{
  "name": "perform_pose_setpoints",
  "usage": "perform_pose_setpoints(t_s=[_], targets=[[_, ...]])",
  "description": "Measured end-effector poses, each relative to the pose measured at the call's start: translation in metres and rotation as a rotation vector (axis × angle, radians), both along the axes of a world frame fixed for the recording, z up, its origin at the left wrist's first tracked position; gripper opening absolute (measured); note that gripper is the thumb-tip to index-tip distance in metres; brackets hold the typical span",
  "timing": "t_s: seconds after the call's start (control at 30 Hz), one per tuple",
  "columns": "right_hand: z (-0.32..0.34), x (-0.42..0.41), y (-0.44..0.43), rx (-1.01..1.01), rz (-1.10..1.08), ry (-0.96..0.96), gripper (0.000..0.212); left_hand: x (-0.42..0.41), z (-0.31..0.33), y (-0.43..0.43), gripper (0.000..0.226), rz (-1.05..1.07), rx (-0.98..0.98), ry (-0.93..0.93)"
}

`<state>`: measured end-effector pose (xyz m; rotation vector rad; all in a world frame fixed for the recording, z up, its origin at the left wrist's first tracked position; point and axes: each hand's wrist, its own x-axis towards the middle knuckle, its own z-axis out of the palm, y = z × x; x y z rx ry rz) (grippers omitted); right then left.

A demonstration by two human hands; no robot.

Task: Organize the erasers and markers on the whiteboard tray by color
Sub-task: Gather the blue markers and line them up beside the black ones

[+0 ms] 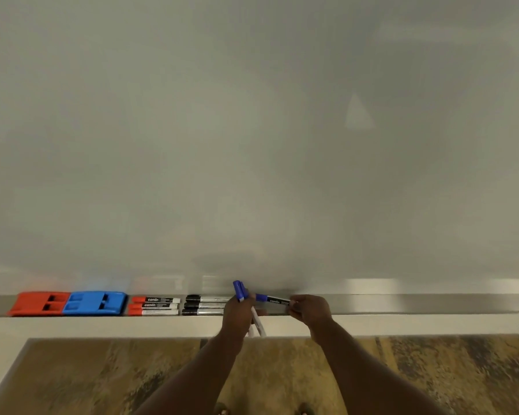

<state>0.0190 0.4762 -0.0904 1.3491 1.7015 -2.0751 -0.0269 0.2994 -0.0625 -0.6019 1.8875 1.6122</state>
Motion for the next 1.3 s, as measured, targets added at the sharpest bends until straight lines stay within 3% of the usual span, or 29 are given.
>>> perform_pose_setpoints(t_s=[0.13, 0.23, 0.33, 0.43, 0.53, 0.87, 1.07, 1.3], targets=[[0.010, 0.005, 0.004, -0.152, -0.117, 0.044, 0.016, 0.003, 0.011, -0.004, 0.037, 0.026, 0.008, 0.062], [0.018, 0.009, 0.004, -0.256, -0.162, 0.126, 0.016, 0.006, 0.019, -0.005, 0.030, 0.052, 0.063, 0.147], [0.026, 0.011, -0.001, -0.315, -0.105, 0.172, 0.019, 0.011, 0.030, -0.002, 0.032, -0.010, 0.113, 0.143], [0.032, 0.013, -0.008, -0.350, -0.011, 0.189, 0.019, 0.018, 0.037, 0.008, 0.016, 0.101, 0.161, 0.124], [0.038, 0.017, -0.013, -0.373, 0.081, 0.187, 0.019, 0.023, 0.041, 0.020, 0.007, 0.150, 0.198, 0.122], [0.040, 0.036, -0.011, -0.408, 0.172, 0.180, 0.030, 0.040, 0.040, 0.025, 0.015, 0.269, 0.289, 0.155], [0.038, 0.042, -0.011, -0.392, 0.156, 0.197, 0.032, 0.046, 0.035, 0.027, 0.024, 0.324, 0.327, 0.118], [0.036, 0.043, -0.007, -0.342, 0.113, 0.195, 0.027, 0.047, 0.029, 0.030, 0.019, 0.342, 0.410, 0.087]])
